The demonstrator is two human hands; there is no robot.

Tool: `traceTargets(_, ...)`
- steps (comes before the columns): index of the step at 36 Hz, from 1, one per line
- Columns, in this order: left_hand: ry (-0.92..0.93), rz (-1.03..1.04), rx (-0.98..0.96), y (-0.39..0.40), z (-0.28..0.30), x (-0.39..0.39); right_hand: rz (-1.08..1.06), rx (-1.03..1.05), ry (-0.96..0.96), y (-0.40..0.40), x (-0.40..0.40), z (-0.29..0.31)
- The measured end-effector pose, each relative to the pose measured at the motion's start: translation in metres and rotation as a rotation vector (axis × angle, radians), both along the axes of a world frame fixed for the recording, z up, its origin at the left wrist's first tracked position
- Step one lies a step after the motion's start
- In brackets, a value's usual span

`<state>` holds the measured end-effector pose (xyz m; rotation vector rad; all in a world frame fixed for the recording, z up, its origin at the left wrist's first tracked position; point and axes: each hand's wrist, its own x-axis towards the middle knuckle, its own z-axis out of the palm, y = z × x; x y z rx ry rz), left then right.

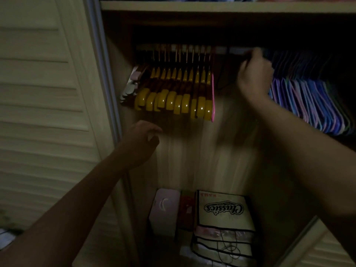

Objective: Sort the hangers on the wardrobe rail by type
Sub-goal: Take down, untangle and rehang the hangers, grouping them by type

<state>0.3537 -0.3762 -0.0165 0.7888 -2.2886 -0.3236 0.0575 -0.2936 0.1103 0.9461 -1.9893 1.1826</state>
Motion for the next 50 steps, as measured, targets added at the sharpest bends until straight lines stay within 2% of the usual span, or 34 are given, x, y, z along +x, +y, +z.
traceTargets(7, -0.001, -0.052, 0.0, 0.011, -0.012, -0.005, 0.005, -0.001, -0.078, 0.006, 0.01, 0.008)
traceTargets(19, -0.018, -0.091, -0.019, 0.018, -0.018, -0.021, 0.022, -0.082, -0.085, 0.03, 0.004, -0.008)
traceTargets(27, 0.003, -0.123, -0.017, 0.017, -0.016, -0.027, -0.021, -0.049, -0.096, 0.04, -0.006, -0.012)
traceTargets(31, 0.028, -0.136, -0.032, 0.016, -0.015, -0.025, -0.115, 0.035, -0.123, 0.045, -0.018, -0.024)
traceTargets(36, 0.016, -0.12, -0.03, 0.014, -0.016, -0.022, -0.225, 0.119, -0.079, 0.059, -0.03, -0.042)
traceTargets(42, -0.022, -0.122, -0.021, 0.01, -0.011, -0.023, -0.26, 0.265, -0.008, 0.056, -0.022, -0.043)
traceTargets(45, -0.028, -0.12, -0.025, 0.009, -0.008, -0.024, -0.326, 0.232, 0.105, 0.048, -0.014, -0.039)
traceTargets(48, -0.023, -0.114, -0.004, 0.009, -0.005, -0.023, -0.199, 0.264, 0.228, 0.035, 0.003, -0.038)
traceTargets(50, -0.035, -0.098, 0.003, 0.007, -0.005, -0.02, 0.034, 0.339, 0.07, 0.017, 0.012, -0.043)
